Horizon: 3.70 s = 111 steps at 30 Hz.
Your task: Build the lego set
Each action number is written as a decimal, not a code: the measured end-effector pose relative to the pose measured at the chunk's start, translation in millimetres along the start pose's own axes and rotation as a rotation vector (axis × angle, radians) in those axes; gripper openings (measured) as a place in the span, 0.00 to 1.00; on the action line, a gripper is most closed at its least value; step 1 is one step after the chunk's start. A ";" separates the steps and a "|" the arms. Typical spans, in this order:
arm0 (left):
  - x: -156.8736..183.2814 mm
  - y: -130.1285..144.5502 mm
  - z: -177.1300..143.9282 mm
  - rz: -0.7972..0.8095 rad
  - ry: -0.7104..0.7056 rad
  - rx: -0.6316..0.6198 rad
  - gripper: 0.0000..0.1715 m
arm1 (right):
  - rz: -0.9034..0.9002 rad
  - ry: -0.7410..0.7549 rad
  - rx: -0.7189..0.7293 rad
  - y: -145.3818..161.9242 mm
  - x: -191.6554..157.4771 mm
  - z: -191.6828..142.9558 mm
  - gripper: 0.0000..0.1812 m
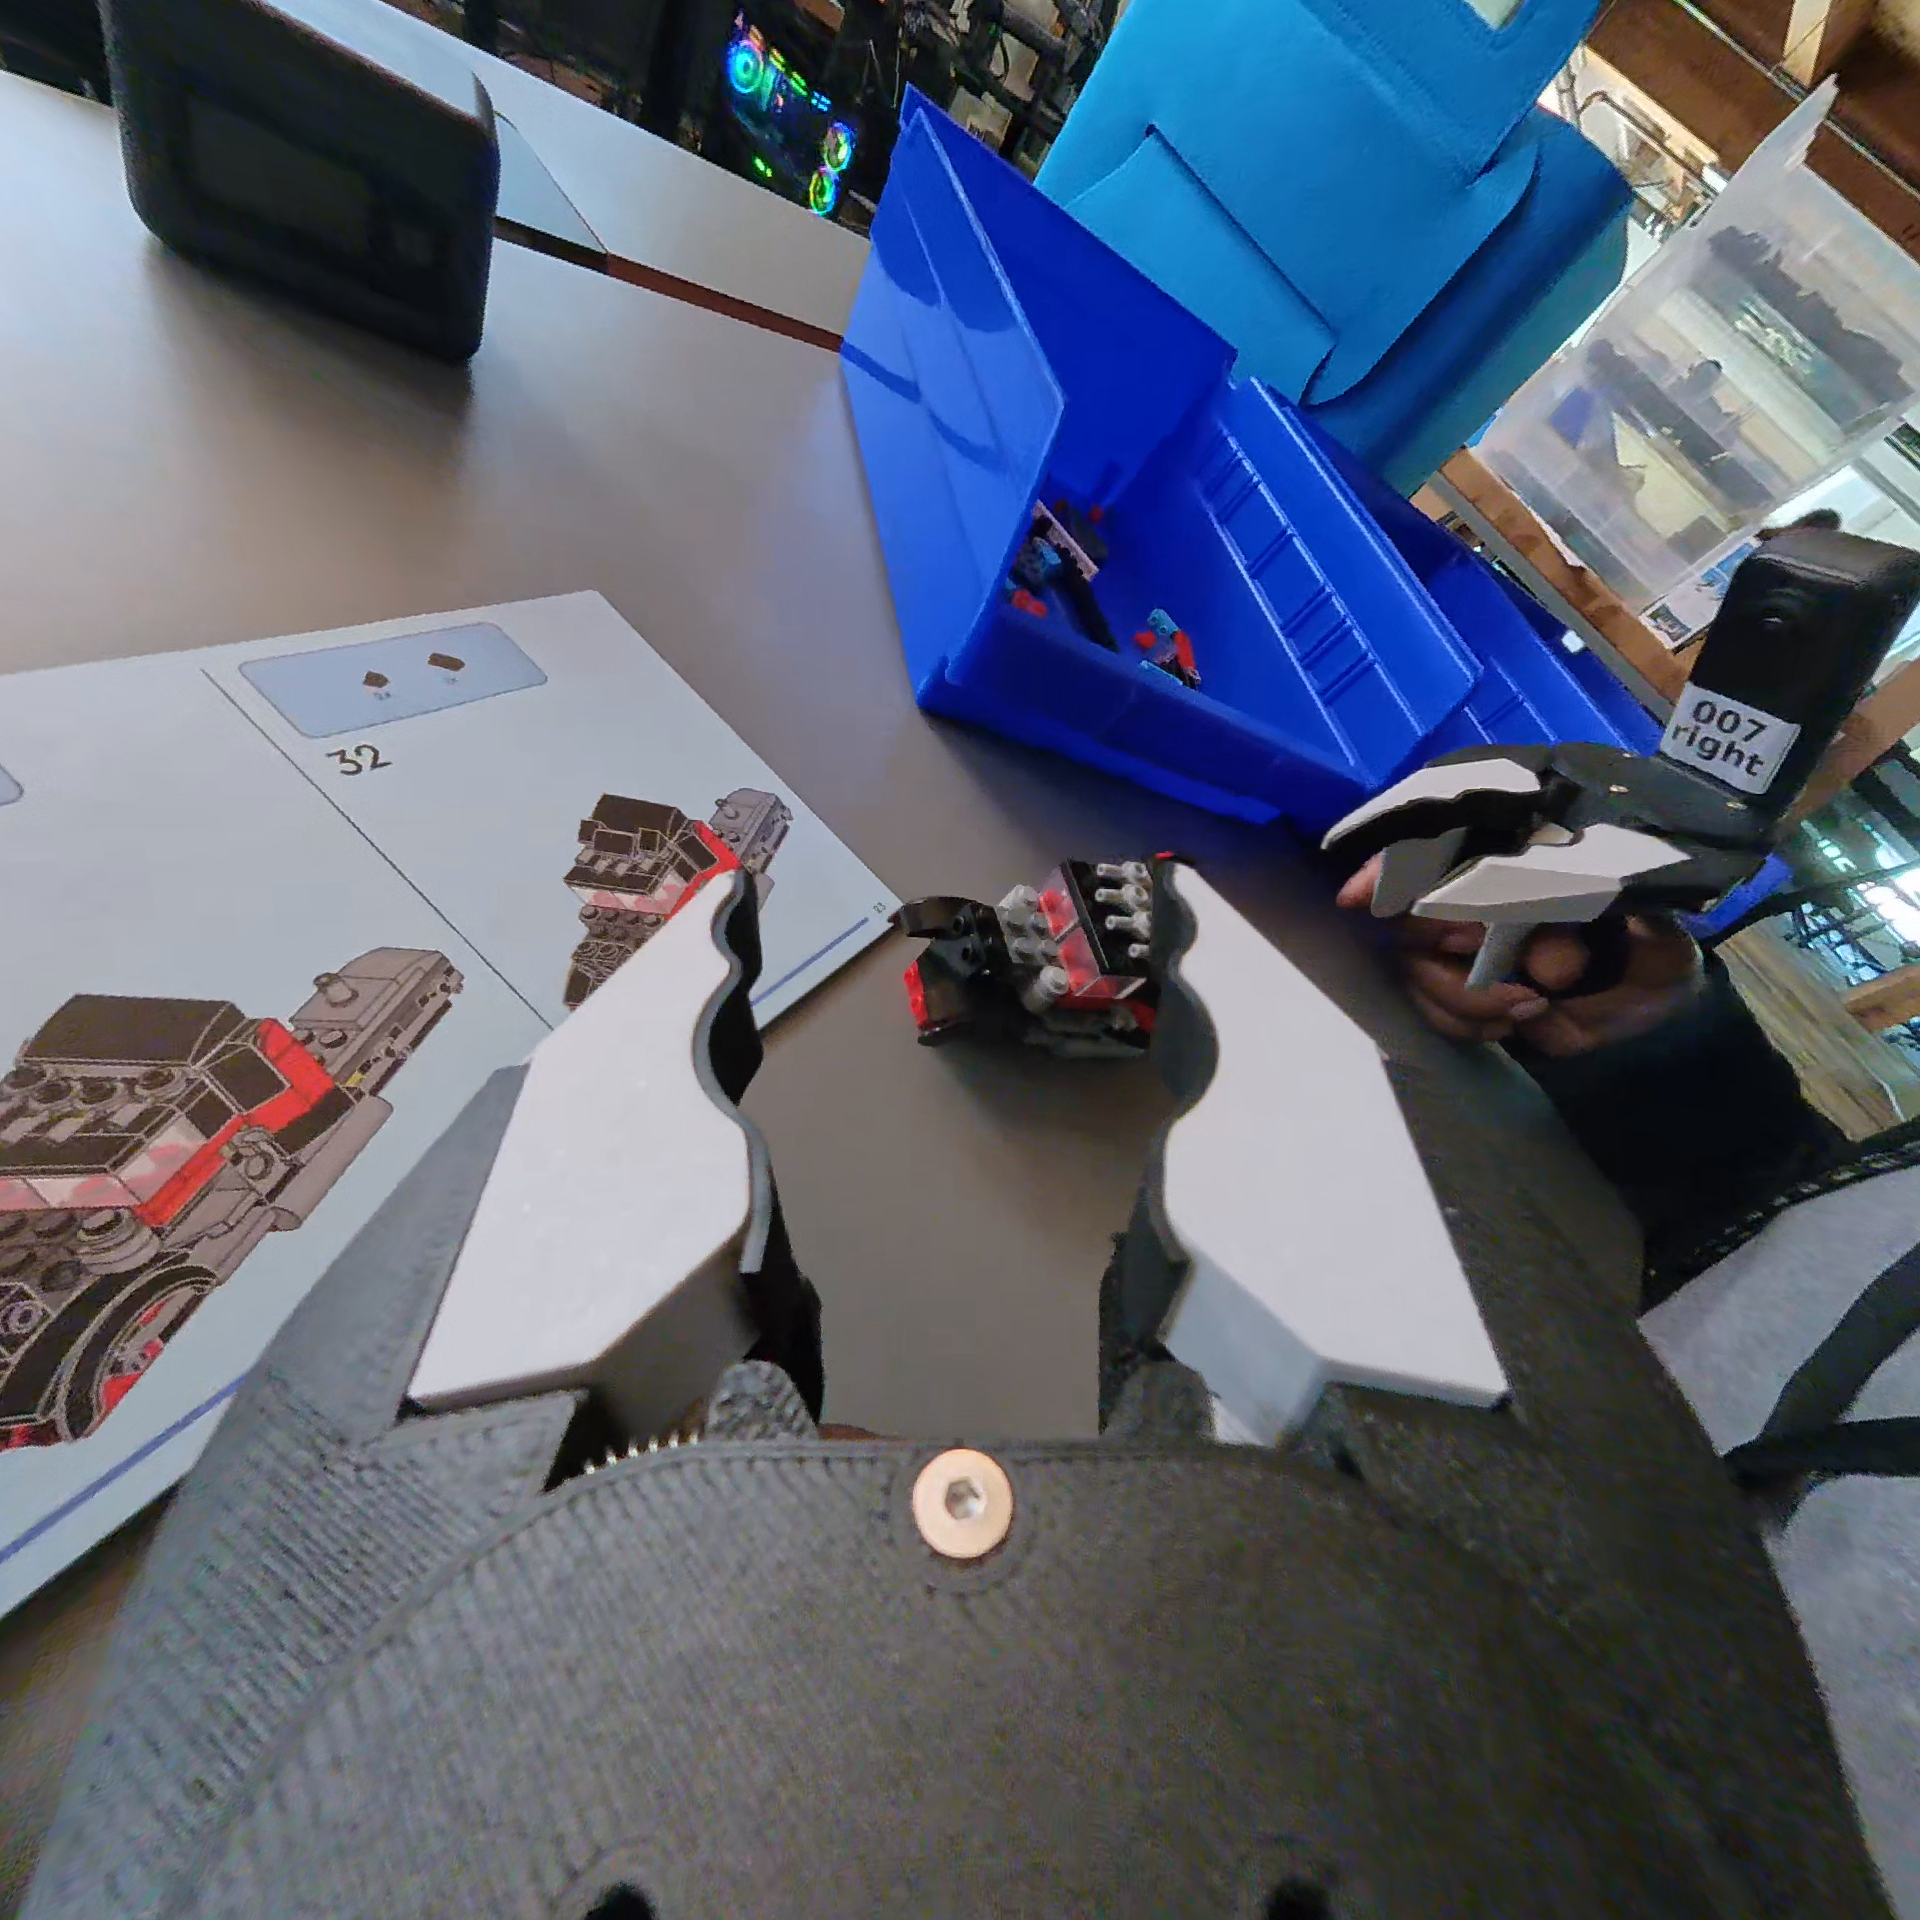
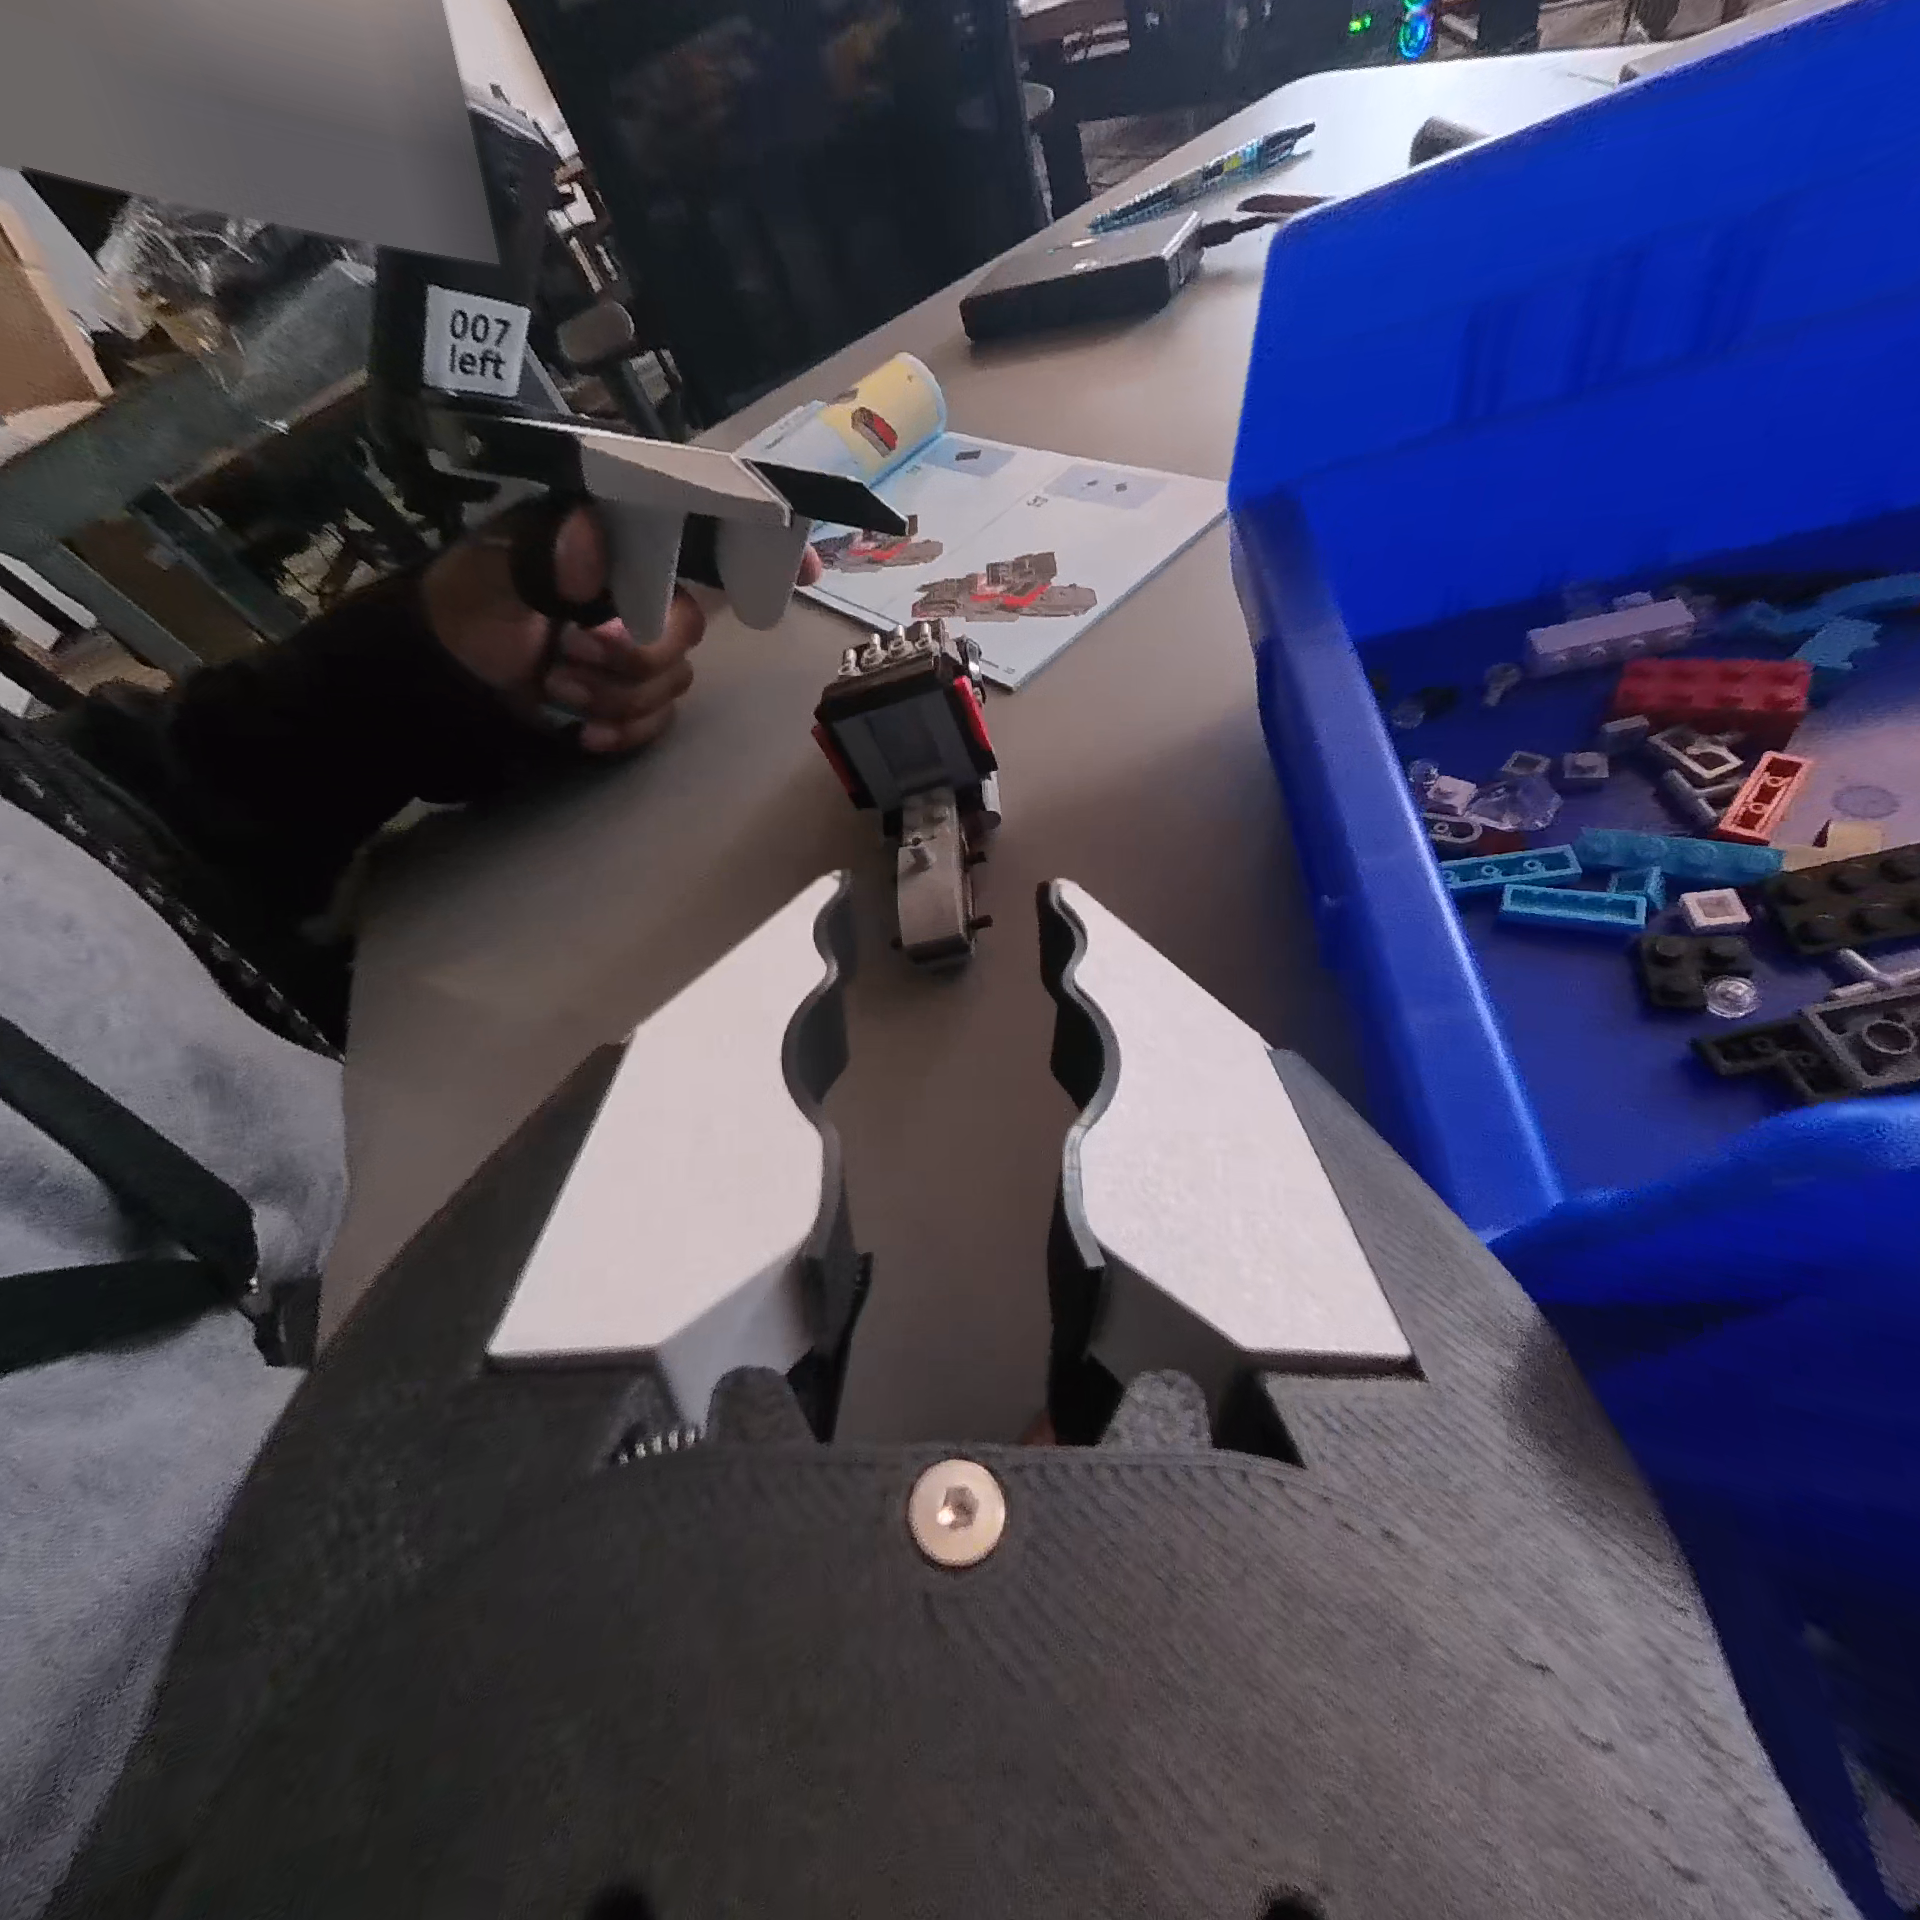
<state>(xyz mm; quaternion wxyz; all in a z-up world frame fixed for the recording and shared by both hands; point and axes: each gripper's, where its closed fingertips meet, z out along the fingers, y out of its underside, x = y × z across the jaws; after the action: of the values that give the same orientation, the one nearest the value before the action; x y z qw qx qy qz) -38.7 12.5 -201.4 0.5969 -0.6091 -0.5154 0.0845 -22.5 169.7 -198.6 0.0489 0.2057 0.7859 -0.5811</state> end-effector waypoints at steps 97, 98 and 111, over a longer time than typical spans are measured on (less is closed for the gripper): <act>26.4 5.5 178.8 0.400 -0.333 -1.231 0.05 | 0.141 -0.043 0.277 -6.3 -15.9 -72.0 0.13; 32.5 1.0 178.2 0.391 -0.314 -1.203 0.05 | 0.141 -0.043 0.276 -6.2 -15.7 -71.9 0.13; 23.4 -14.0 19.3 0.216 -0.348 -0.785 0.05 | 0.172 0.010 0.226 0.0 -6.4 -65.7 0.13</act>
<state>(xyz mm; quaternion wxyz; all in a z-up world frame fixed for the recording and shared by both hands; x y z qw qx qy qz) -49.3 38.5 -183.3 0.2124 -0.8167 -0.5347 0.0453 -6.0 229.3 -175.6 0.0710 0.2794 0.6952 -0.6584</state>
